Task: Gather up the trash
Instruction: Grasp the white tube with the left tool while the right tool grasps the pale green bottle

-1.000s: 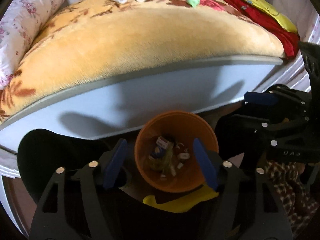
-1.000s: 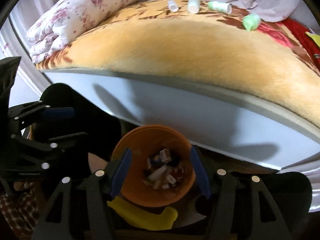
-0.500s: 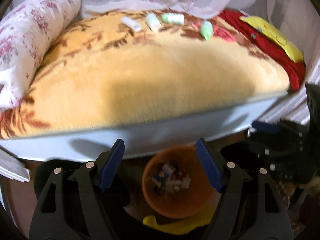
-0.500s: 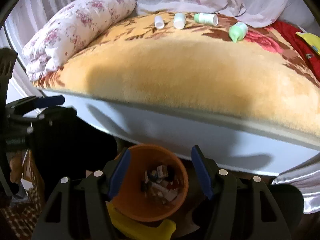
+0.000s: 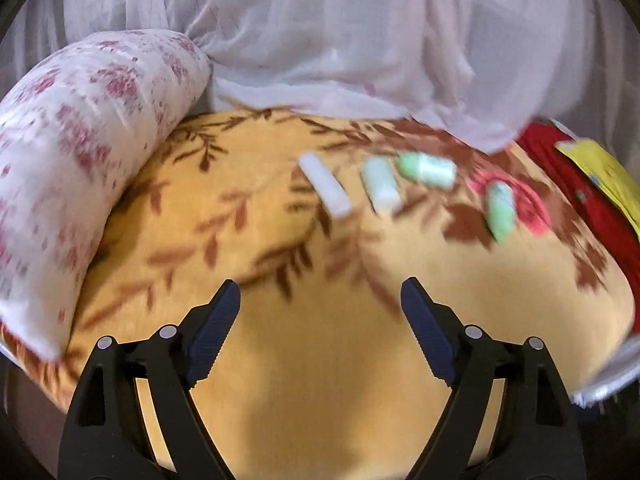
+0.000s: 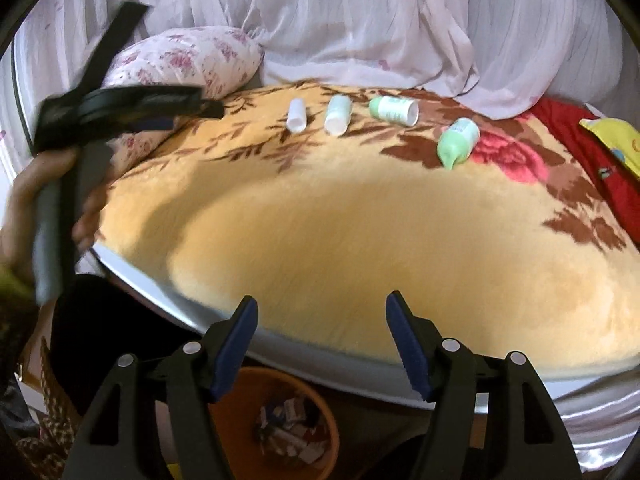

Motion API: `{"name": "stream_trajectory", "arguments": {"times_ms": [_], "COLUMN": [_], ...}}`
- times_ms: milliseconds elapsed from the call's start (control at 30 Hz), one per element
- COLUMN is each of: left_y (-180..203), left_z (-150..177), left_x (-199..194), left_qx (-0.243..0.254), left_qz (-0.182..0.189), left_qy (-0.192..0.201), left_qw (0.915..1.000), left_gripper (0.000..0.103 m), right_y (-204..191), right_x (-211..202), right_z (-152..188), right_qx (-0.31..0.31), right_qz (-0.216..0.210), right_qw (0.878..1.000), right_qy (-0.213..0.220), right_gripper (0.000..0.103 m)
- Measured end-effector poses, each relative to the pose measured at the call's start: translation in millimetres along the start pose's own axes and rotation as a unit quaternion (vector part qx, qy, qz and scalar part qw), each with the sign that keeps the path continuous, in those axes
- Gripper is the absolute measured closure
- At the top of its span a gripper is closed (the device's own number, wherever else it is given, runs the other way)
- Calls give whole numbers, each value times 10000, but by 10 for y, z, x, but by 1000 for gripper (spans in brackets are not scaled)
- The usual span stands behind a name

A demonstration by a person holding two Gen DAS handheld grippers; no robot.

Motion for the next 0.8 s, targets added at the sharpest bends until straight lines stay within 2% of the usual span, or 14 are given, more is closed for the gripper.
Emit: {"name": "stream_trajectory", "arguments": {"times_ms": [67,200,500,567,600,633,667,800], "left_y": [47,131,190,172,162,135,107,69], "left_z": [-189,-518,-810,-842,-845,-836,-819,-726], "left_x": [249,853,1739,1856,1903,1950,1970,1809], "left_qx": [-74,-236,-485,-565,-582,-641,-703,-579], "left_qz": [-103,-371,-815,-815,-794,-709,-606,-551], "left_qy": [-5,-276,-500,-521,-593,-703,-765,-595], "left_qw": [9999,9986,9942,9937,9934,9929,9927,9950], "left_gripper": [20,19,20,33,48,70,75,77], "right_y": [58,205,408,433,444,449,438,430], "right_x": [31,91,276,312,338,361,365,401], "right_z": [-35,-109,-172,-179,-185,-197,-201,-277], "right_qx": [8,86,144,155,161,158,142,96], "right_qz": [19,105,179,182,172,166,167,150], "right_qw": [10000,9999,9997,9997,9997,9997,9997,9998], "right_qy": [35,96,-16,-44,-68,-84,-91,-70], "right_gripper": [38,37,37,37,37,37,37,37]}}
Point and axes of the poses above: each gripper's, at about its wrist camera, not at the fingertips, and x roughly the way its jaws point, y to its right, z to its underside, the point moved 1 cm from there along x, roughly the way its jaws point, and after that the axes turned 11 degrees about -x, right-handed, at the moved point
